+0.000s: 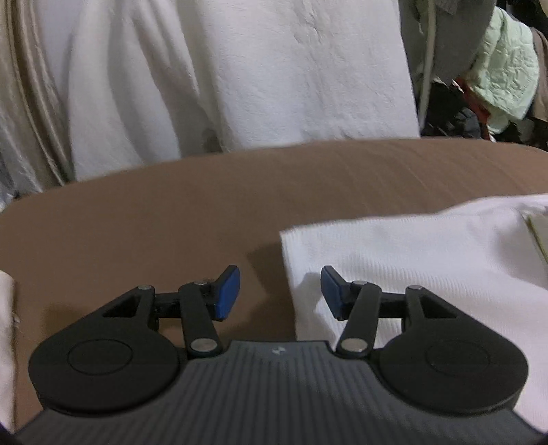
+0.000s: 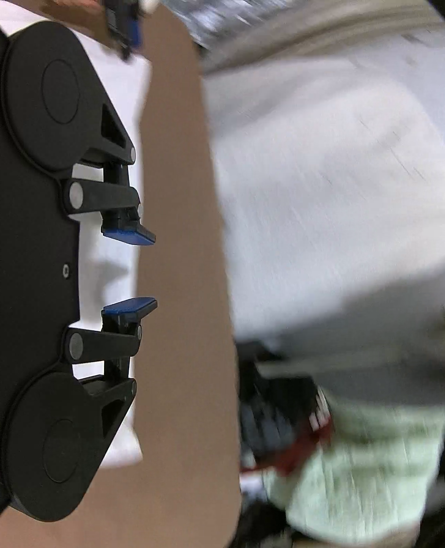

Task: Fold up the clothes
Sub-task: 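Open both grippers and release the folded edge onto the garment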

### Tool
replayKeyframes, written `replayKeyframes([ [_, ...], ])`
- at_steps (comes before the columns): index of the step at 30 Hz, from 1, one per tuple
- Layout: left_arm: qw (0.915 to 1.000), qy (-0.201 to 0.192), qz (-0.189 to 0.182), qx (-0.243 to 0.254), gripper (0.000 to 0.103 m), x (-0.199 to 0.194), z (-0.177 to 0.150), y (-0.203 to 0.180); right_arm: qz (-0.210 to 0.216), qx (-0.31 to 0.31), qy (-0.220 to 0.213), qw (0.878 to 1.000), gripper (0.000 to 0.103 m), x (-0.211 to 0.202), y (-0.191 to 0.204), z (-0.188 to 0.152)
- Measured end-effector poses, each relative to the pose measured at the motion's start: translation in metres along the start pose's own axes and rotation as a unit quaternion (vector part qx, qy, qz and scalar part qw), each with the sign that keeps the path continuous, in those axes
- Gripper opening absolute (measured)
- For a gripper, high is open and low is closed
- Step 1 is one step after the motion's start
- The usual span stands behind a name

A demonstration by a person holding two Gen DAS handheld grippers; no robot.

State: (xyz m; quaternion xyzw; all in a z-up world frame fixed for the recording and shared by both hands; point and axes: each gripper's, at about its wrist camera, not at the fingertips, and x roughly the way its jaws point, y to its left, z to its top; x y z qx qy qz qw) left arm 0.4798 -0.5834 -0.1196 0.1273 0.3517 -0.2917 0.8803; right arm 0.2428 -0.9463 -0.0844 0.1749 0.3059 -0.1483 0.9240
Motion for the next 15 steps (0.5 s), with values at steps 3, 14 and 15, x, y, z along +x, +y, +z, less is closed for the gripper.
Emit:
replayKeyframes([
  [3, 0.9982, 0.026, -0.032, -0.043, 0.061, 0.008, -0.004, 0.010, -0.006, -0.035, 0.099, 0.994, 0.041, 0.043, 0.035, -0.018],
  [14, 0.9912, 0.023, -0.104, -0.079, 0.064, 0.006, -0.011, 0.028, -0.054, -0.025, -0.023, 0.998, 0.010, 0.061, 0.060, -0.022],
  [15, 0.9886, 0.023, -0.124, -0.081, 0.065, 0.004, -0.012, 0.030, -0.048, -0.017, -0.039, 0.998, 0.013, 0.059, 0.062, -0.020],
])
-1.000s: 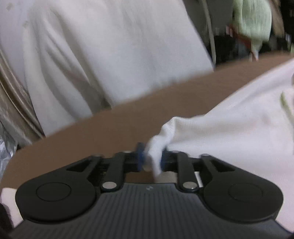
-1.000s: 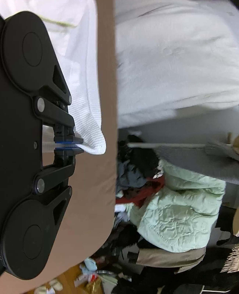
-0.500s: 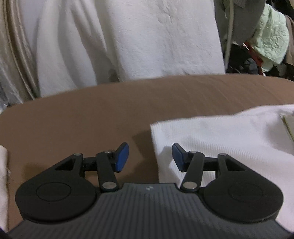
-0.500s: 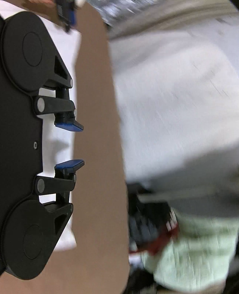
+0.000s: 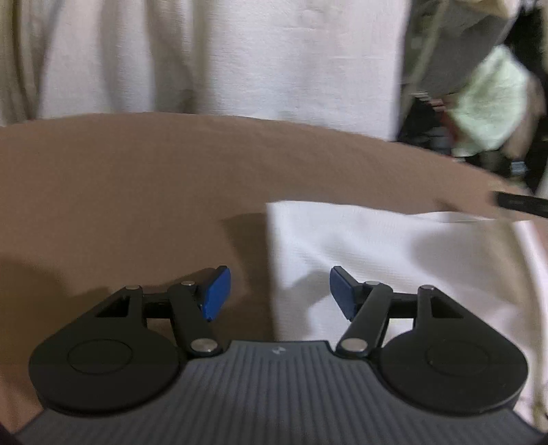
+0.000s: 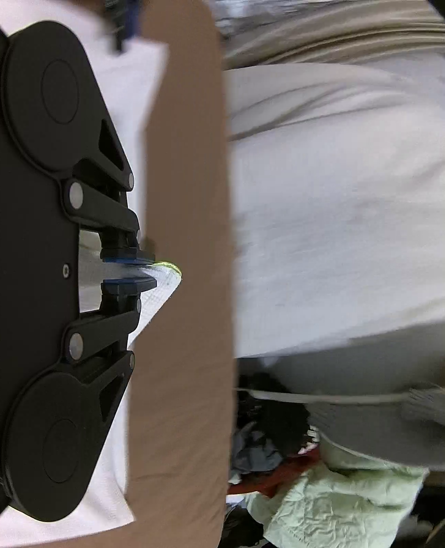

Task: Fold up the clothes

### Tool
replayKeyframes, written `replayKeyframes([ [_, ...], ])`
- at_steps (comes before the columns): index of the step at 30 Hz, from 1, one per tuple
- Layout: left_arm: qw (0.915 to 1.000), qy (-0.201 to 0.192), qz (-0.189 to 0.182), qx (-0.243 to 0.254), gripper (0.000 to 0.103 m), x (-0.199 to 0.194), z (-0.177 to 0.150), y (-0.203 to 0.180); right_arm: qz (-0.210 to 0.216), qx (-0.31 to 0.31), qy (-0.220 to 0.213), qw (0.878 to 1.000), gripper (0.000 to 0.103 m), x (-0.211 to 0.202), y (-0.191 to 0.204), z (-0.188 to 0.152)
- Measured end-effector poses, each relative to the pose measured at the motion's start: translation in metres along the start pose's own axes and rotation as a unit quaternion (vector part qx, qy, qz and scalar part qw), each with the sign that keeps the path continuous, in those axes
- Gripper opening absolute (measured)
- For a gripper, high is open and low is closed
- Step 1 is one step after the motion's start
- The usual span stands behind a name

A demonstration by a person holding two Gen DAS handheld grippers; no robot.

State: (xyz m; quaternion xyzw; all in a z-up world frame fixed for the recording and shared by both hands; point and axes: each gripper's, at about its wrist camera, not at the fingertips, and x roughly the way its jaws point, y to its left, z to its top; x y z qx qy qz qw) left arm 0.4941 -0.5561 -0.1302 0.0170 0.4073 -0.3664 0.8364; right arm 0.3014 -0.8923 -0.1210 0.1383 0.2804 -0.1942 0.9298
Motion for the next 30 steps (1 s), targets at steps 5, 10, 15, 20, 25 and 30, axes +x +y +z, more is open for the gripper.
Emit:
replayKeyframes([
  [5, 0.9993, 0.004, -0.005, -0.038, 0.077, 0.006, -0.006, 0.006, -0.029, -0.012, 0.078, 0.996, 0.045, 0.032, 0.008, 0.001],
  [10, 0.9919, -0.032, -0.103, -0.067, 0.002, -0.007, -0.012, 0.002, 0.033, 0.062, 0.007, 0.998, 0.053, -0.005, 0.003, -0.005],
  [15, 0.9768, -0.058, -0.202, 0.045, 0.002, -0.058, -0.045, -0.056, 0.164, 0.164, 0.037, 0.972, 0.053, -0.029, -0.009, -0.025],
  [20, 0.9710, 0.024, -0.165, 0.171, 0.005, -0.072, -0.105, -0.126, 0.201, 0.122, 0.068, 0.970, 0.053, -0.050, -0.007, -0.056],
  [25, 0.9673, 0.036, -0.034, 0.249, 0.020, -0.082, -0.158, -0.159, 0.241, 0.094, 0.071, 0.963, 0.053, -0.055, 0.005, -0.060],
  [30, 0.9920, 0.017, 0.011, 0.124, 0.036, -0.129, -0.176, -0.128, 0.295, 0.043, 0.066, 0.952, 0.053, -0.065, 0.034, -0.061],
])
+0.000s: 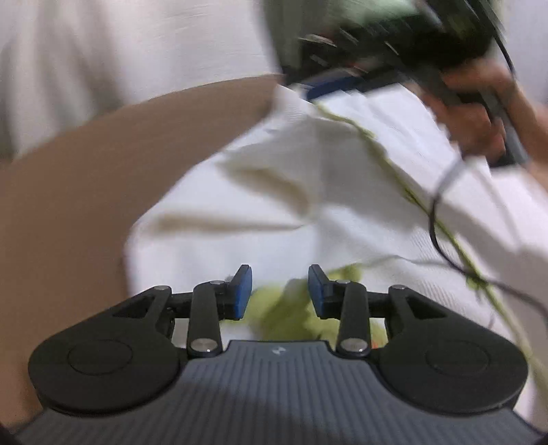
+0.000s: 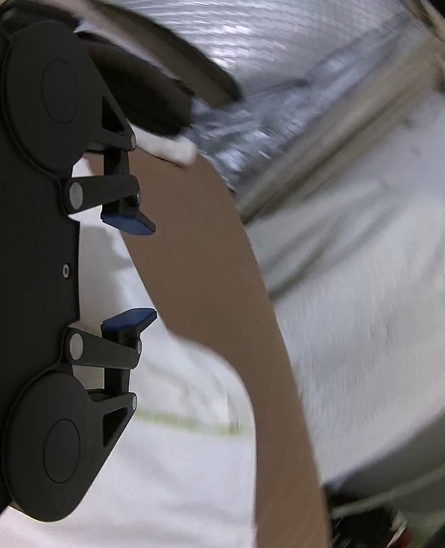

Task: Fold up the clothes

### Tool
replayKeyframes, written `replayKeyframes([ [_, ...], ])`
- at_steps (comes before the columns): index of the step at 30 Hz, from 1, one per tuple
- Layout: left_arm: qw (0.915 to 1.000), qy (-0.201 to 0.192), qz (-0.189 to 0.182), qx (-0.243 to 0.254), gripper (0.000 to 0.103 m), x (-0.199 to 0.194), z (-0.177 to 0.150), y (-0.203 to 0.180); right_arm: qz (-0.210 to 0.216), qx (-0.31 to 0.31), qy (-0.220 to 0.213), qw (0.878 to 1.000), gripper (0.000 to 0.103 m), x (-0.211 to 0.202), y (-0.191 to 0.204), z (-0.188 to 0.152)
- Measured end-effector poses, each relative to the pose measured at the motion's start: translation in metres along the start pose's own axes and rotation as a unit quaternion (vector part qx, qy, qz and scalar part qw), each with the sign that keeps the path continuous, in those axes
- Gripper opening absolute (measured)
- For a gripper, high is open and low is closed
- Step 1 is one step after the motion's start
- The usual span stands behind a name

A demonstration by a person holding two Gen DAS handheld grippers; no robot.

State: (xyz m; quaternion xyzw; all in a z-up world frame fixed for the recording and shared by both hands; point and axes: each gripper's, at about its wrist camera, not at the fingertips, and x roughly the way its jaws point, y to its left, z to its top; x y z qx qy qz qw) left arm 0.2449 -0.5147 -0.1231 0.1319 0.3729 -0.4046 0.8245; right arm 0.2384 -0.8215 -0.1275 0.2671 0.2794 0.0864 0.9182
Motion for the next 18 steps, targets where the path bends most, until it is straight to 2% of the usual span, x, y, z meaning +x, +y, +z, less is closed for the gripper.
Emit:
replayKeyframes([
  [2, 0.9990, 0.007, -0.002, -0.045, 0.036, -0.013, -0.006, 0.013, -0.002, -0.050, 0.032, 0.998, 0.054, 0.016, 0.025, -0.002],
  [3, 0.9990, -0.001, 0.010, -0.042, 0.036, -0.020, -0.008, 0.015, -0.007, -0.076, 0.051, 0.996, 0.054, 0.027, 0.038, -0.003],
  [4, 0.9988, -0.012, 0.029, -0.038, 0.036, -0.028, -0.011, 0.017, -0.015, -0.108, 0.071, 0.991, 0.054, 0.037, 0.052, -0.004],
  [5, 0.9970, -0.031, 0.064, -0.030, 0.036, -0.035, -0.014, 0.018, -0.035, -0.146, 0.086, 0.985, 0.053, 0.044, 0.067, -0.007],
  [6, 0.9937, -0.046, 0.099, -0.023, 0.037, -0.041, -0.018, 0.020, -0.070, -0.187, 0.093, 0.976, 0.050, 0.050, 0.081, -0.013],
  [7, 0.9900, -0.047, 0.132, -0.020, 0.042, -0.045, -0.021, 0.022, -0.113, -0.218, 0.090, 0.965, 0.031, 0.054, 0.090, -0.020],
  [8, 0.9866, -0.042, 0.156, -0.023, 0.044, -0.047, -0.024, 0.026, -0.147, -0.222, 0.083, 0.960, 0.004, 0.055, 0.093, -0.024],
  [10, 0.9826, -0.050, 0.173, -0.048, 0.046, -0.053, -0.031, 0.035, -0.182, -0.173, 0.053, 0.967, 0.000, 0.040, 0.080, -0.021],
  [12, 0.9846, -0.066, 0.138, -0.085, 0.047, -0.053, -0.036, 0.049, -0.197, -0.139, 0.005, 0.970, 0.000, 0.014, 0.065, -0.018],
  [14, 0.9831, -0.076, 0.106, -0.129, 0.048, -0.050, -0.038, 0.065, -0.208, -0.103, -0.019, 0.973, 0.002, -0.010, 0.048, -0.013],
  [15, 0.9819, -0.082, 0.085, -0.148, 0.048, -0.049, -0.039, 0.072, -0.189, -0.085, -0.020, 0.978, 0.002, -0.017, 0.043, -0.012],
  [16, 0.9808, -0.081, 0.067, -0.164, 0.048, -0.047, -0.040, 0.077, -0.169, -0.068, -0.018, 0.983, 0.007, -0.023, 0.038, -0.011],
  [18, 0.9831, -0.042, 0.052, -0.171, 0.048, -0.033, -0.041, 0.077, -0.141, -0.047, 0.003, 0.989, 0.019, -0.023, 0.038, -0.013],
])
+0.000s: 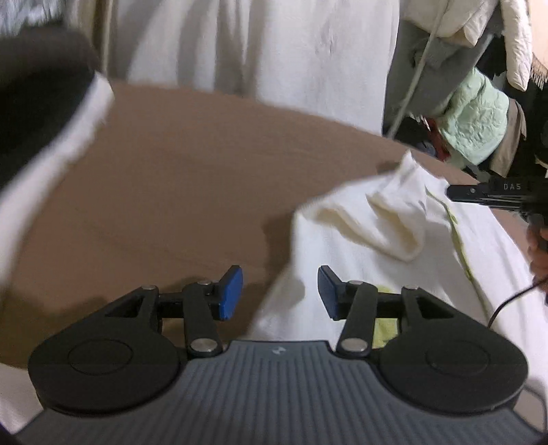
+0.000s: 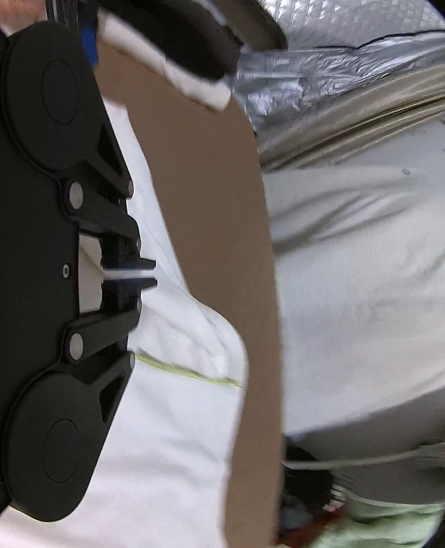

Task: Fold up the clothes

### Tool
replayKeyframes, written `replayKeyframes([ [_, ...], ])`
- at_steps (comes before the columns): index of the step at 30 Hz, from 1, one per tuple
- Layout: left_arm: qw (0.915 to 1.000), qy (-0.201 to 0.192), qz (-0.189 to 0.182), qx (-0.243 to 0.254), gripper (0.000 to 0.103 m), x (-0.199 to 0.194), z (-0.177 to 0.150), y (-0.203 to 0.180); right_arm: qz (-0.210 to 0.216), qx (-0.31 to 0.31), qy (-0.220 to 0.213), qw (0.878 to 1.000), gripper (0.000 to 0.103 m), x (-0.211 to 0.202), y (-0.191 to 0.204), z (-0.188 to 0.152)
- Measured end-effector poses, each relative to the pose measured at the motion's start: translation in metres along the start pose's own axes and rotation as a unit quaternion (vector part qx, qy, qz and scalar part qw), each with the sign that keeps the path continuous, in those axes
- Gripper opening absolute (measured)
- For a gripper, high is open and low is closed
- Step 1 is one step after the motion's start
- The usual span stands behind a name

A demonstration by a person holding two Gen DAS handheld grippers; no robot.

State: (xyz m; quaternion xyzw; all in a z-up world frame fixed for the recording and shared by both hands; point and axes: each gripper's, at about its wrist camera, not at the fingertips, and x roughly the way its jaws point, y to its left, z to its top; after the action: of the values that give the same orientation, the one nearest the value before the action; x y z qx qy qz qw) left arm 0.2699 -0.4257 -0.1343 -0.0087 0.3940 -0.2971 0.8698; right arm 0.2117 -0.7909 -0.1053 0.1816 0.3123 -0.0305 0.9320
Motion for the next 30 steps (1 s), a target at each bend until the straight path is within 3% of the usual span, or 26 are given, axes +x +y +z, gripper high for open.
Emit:
replayKeyframes([
  [2, 0.9994, 0.035, -0.007, -0.001, 0.048, 0.012, -0.003, -0.001, 0.013, -0.020, 0.016, 1.000, 0.052, 0.005, 0.017, -0.003],
  [7, 0.9994, 0.021, 0.002, 0.026, 0.048, 0.010, -0.019, -0.005, -0.014, -0.109, 0.086, 0.990, 0.058, 0.044, 0.070, -0.013],
  [10, 0.9996, 0.019, 0.000, 0.021, 0.048, 0.008, -0.019, -0.005, -0.076, -0.151, 0.066, 0.983, 0.050, 0.057, 0.086, -0.018],
  [11, 0.9997, 0.017, 0.001, 0.020, 0.048, 0.008, -0.018, -0.005, -0.093, -0.150, 0.050, 0.983, 0.021, 0.056, 0.086, -0.018],
  [12, 0.9997, 0.015, 0.002, 0.018, 0.048, 0.006, -0.018, -0.005, -0.094, -0.131, 0.036, 0.986, 0.000, 0.051, 0.080, -0.017],
  [17, 1.0000, -0.008, 0.004, 0.002, 0.048, -0.013, -0.014, 0.003, -0.144, -0.043, -0.025, 0.988, 0.002, 0.003, 0.032, -0.027],
  [20, 0.9996, -0.028, 0.002, 0.000, 0.049, -0.018, -0.011, 0.003, -0.142, 0.003, -0.022, 0.990, 0.002, -0.025, 0.005, -0.040],
  [23, 0.9987, -0.038, 0.025, 0.022, 0.050, -0.020, -0.012, 0.001, -0.135, 0.048, -0.010, 0.990, 0.004, -0.048, -0.021, -0.056],
  [28, 0.9983, -0.033, 0.024, 0.043, 0.050, -0.017, -0.015, -0.002, -0.173, 0.067, -0.009, 0.983, 0.013, -0.056, -0.038, -0.075],
  [30, 0.9977, -0.035, 0.020, 0.055, 0.050, -0.017, -0.017, -0.005, -0.136, 0.109, -0.027, 0.984, 0.015, -0.060, -0.046, -0.076],
])
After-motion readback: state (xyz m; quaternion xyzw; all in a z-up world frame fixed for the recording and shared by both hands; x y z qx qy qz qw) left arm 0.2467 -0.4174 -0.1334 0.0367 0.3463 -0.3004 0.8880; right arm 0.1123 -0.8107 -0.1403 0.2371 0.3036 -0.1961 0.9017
